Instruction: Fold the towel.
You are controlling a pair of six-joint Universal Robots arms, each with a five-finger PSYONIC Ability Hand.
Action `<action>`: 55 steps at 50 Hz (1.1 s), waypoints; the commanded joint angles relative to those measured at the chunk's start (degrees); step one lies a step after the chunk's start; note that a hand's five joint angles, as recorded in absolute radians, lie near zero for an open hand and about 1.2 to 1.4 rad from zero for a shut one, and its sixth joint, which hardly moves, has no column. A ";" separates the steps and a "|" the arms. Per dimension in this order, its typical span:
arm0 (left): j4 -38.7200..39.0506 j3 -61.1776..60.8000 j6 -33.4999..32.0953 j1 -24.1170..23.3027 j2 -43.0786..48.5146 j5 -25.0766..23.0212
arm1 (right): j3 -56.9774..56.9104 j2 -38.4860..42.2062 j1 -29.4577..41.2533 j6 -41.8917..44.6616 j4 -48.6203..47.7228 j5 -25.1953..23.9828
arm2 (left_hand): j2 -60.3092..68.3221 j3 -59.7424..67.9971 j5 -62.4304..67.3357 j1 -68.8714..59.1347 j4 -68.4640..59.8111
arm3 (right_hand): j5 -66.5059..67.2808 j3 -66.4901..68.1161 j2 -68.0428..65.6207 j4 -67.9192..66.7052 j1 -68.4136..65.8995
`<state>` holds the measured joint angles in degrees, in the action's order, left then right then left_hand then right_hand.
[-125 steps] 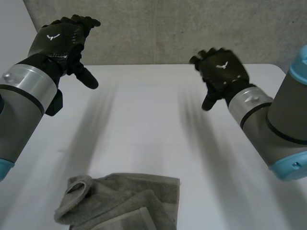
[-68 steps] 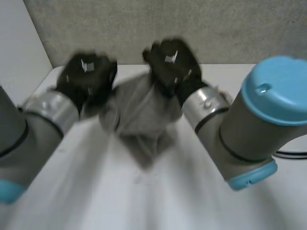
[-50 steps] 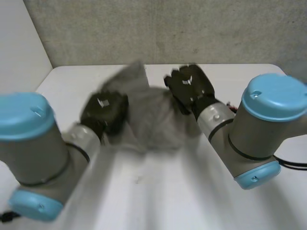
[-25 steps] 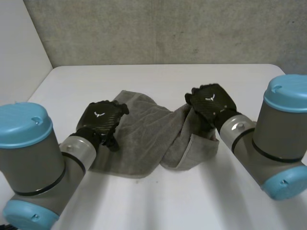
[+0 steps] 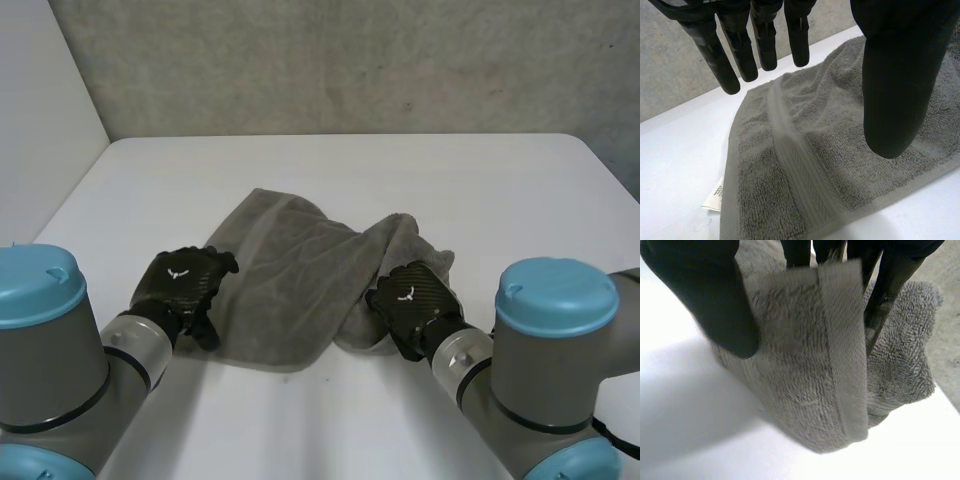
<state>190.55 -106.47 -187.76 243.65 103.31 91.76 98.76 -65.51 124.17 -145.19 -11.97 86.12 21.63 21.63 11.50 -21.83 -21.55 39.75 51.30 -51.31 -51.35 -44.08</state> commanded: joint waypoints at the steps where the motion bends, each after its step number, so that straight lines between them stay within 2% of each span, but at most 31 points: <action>1: 0.00 -0.58 0.03 -0.19 -0.04 -0.09 | 0.56 1.17 -0.59 8.68 -4.99 0.80 | 1.70 1.71 1.84 -1.50 -1.78 | 30.25 28.70 -28.69 -28.65 -35.92; 8: 0.09 -0.84 0.03 -1.07 0.31 -0.09 | -0.32 -1.47 -0.86 6.41 -6.40 0.19 | -0.81 -0.80 -0.68 1.01 0.73 | 30.25 28.70 -28.69 -28.65 -35.92; 10: 0.17 -0.76 0.03 -1.16 0.66 -0.09 | -1.98 -3.57 -1.90 -1.11 -6.83 0.10 | -1.66 -1.65 -1.52 1.85 1.57 | 30.25 28.70 -28.69 -28.65 -35.92; 11: 0.26 -0.75 0.03 -1.42 0.93 -0.09 | -1.99 -3.58 -1.91 -1.15 -6.84 0.10 | -1.66 -1.65 -1.53 1.86 1.58 | 30.25 28.70 -28.69 -28.65 -35.92; 12: 0.26 -0.75 0.03 -1.42 0.93 -0.09 | -3.30 -4.18 -4.26 -5.59 -6.75 0.10 | -1.66 -1.65 -1.53 1.86 1.58 | 30.25 28.70 -28.69 -28.65 -35.92; 13: 0.35 -0.67 0.03 -1.68 1.28 -0.09 | -3.31 -4.19 -4.28 -5.63 -6.75 0.10 | -1.66 -1.65 -1.53 1.86 1.58 | 30.25 28.70 -28.69 -28.65 -35.92; 15: 0.44 -0.58 0.03 -1.78 1.81 -0.09 | -6.02 -4.54 -11.28 -14.38 -6.40 0.01 | -1.66 -1.65 -1.53 1.86 1.58 | 30.25 28.70 -28.69 -28.65 -35.92; 16: 0.44 -0.32 0.03 -1.86 2.50 -0.09 | -6.03 -4.54 -11.32 -14.42 -6.40 0.01 | -1.66 -1.65 -1.53 1.86 1.58 | 30.25 28.70 -28.69 -28.65 -35.92; 18: 0.44 -0.23 0.03 -1.86 3.21 -0.09 | -8.83 -4.46 -17.00 -21.25 -6.05 -0.60 | -1.66 -1.65 -1.53 1.86 1.58 | 30.25 28.70 -28.69 -28.65 -35.92; 22: 1.40 0.12 -0.06 -1.78 4.53 0.00 | -11.47 -3.06 -21.58 -24.43 -5.69 -1.30 | -1.83 -1.82 -1.70 2.03 1.75 | 30.25 28.70 -28.69 -28.65 -35.92; 29: 3.69 0.30 -0.06 -1.86 5.94 0.00 | -13.15 1.17 -30.03 -19.80 -4.38 -2.18 | -1.66 -1.65 -1.53 1.86 1.58 | 30.25 28.70 -28.69 -28.65 -35.92; 40: 4.92 2.59 -0.15 -1.95 8.92 0.00 | -12.63 1.61 -30.12 -18.20 -4.64 -3.33 | -0.66 -0.65 -0.52 0.85 0.58 | 30.25 28.70 -28.69 -28.65 -35.92; 55: 5.01 2.94 -0.15 -2.13 10.77 -0.35 | -13.06 3.37 -30.12 -17.85 -4.46 -3.33 | 8.77 8.77 8.90 -8.57 -8.85 | 30.25 28.70 -28.69 -28.65 -35.92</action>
<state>195.55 -103.80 -187.91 241.61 112.77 91.65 85.81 -62.76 94.09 -163.00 -16.53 82.74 22.17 22.20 12.22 -22.33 -22.18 56.22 67.96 -67.26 -68.11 -55.38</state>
